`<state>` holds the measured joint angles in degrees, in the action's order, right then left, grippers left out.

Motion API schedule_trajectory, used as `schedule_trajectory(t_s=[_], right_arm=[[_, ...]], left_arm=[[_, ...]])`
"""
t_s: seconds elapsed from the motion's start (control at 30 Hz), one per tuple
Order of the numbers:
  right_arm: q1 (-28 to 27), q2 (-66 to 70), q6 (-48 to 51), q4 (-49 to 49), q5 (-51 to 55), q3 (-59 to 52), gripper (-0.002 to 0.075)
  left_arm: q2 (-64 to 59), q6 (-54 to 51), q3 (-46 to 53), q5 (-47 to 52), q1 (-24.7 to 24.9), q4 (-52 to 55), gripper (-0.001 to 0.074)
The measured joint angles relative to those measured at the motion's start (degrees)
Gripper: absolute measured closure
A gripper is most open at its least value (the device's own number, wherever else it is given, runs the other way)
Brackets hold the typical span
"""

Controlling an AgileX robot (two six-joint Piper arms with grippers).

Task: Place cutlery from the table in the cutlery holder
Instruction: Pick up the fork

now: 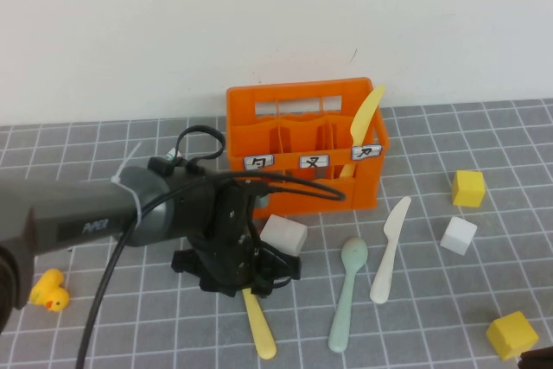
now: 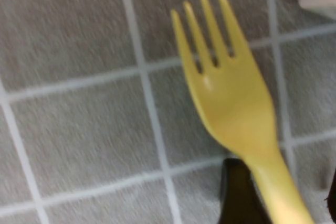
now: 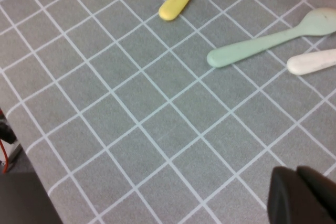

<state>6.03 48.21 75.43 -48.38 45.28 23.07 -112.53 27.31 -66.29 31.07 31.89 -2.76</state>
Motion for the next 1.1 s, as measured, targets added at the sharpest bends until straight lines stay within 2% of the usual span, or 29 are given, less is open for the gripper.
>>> schedule_trajectory(t_s=[0.47,0.7,0.93,1.1], right_arm=[[0.00,0.00,0.61,-0.12,0.11,0.00,0.0729],[0.00,0.00,0.61,-0.12,0.11,0.00,0.0729],[0.00,0.00,0.61,-0.12,0.11,0.00,0.0729],[0.00,0.00,0.61,-0.12,0.11,0.00,0.0729]], left_arm=[[-0.89,4.63,-1.01,2.78,0.08,5.31,0.0428],[-0.89,5.20,-1.01,3.93,0.08,6.36,0.0633],[-0.49,4.51,-1.01,5.34,0.08,7.28,0.0636],[4.26,4.56,-1.01,9.12,0.08,8.60,0.0636]])
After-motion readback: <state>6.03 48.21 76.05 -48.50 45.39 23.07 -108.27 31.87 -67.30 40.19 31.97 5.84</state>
